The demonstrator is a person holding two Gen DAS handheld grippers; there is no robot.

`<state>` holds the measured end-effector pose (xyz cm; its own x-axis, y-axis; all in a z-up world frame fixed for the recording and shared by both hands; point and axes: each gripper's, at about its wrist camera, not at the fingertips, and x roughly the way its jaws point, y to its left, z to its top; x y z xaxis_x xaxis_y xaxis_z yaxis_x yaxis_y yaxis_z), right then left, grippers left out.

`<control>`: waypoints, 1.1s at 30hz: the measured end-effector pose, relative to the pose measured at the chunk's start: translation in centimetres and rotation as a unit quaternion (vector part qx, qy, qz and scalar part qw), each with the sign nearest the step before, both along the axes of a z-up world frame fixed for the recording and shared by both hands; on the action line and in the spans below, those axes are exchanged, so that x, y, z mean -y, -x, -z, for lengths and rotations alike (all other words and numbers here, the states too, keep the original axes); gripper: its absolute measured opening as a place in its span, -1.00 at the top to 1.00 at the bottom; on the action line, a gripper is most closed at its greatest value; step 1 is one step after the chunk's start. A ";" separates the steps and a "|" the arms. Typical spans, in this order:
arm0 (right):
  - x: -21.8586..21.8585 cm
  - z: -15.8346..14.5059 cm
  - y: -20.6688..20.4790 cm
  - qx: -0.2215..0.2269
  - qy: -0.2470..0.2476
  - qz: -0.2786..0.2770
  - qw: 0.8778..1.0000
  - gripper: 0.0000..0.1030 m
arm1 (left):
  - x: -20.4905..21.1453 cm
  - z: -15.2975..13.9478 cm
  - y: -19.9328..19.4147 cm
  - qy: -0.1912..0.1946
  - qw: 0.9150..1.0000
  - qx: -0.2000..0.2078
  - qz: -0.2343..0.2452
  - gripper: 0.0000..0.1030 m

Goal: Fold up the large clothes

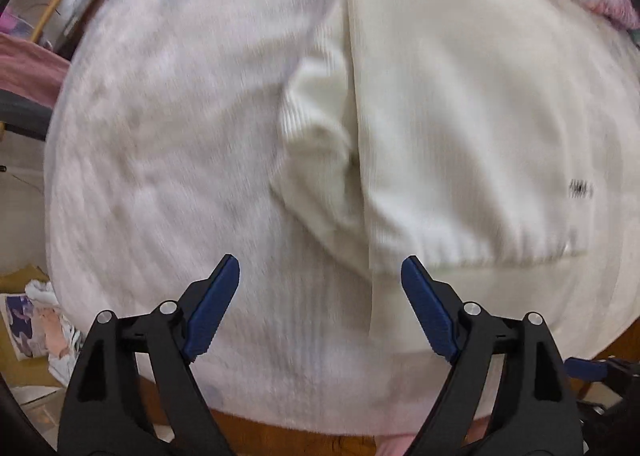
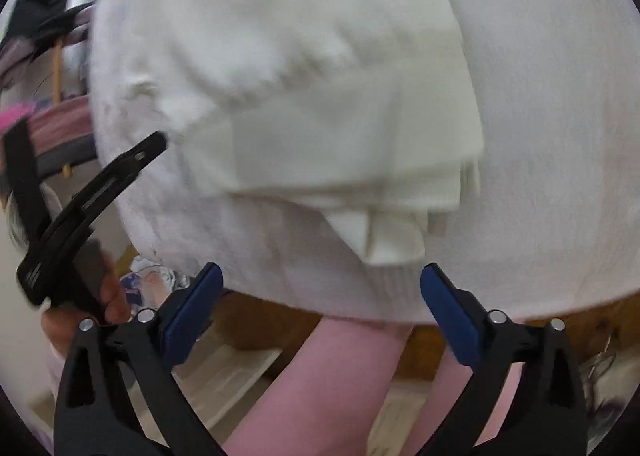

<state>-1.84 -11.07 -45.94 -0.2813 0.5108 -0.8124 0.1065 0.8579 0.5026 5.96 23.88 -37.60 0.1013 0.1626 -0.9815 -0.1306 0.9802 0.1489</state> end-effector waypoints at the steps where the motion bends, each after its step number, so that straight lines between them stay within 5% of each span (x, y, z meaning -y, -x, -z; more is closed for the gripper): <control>1: 0.0 -0.8 -0.4 0.010 -0.008 -0.009 1.000 -0.85 | 0.1 -0.3 -0.4 0.002 1.000 0.004 0.002 -0.65; 13: 1.8 -1.9 -6.8 0.068 0.036 0.070 0.995 -0.85 | -0.2 -0.6 -5.9 0.045 0.997 0.057 0.040 -0.74; 17: 3.5 0.4 -10.6 0.077 0.065 0.072 0.992 -0.85 | -1.3 0.6 -9.4 0.076 0.994 0.060 0.051 -0.74; 22: 1.4 3.0 -12.7 0.113 0.061 0.056 0.990 -0.85 | -2.9 2.7 -12.7 0.071 0.995 0.049 0.047 -0.74; 26: 0.8 4.2 -13.8 0.150 0.034 0.033 0.988 -0.85 | -4.3 4.9 -13.8 0.123 0.991 0.038 0.045 -0.73; 28: 1.3 4.7 -14.7 0.180 0.009 0.016 0.984 -0.85 | -5.2 6.2 -13.9 0.179 0.983 0.028 0.043 -0.73; 31: -0.8 6.7 -15.6 0.200 0.002 -0.039 0.979 -0.88 | -7.7 8.0 -13.8 0.297 0.955 -0.007 0.006 -0.73; 33: -1.0 7.6 -16.4 0.200 -0.019 -0.050 0.978 -0.89 | -8.2 8.5 -13.2 0.367 0.929 -0.038 0.026 -0.74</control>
<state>14.55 -10.11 -53.58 0.0054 0.5282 -0.8491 -0.1890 0.8344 0.5178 19.15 32.13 -46.15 0.0169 -0.5562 -0.8309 -0.0957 0.8263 -0.5551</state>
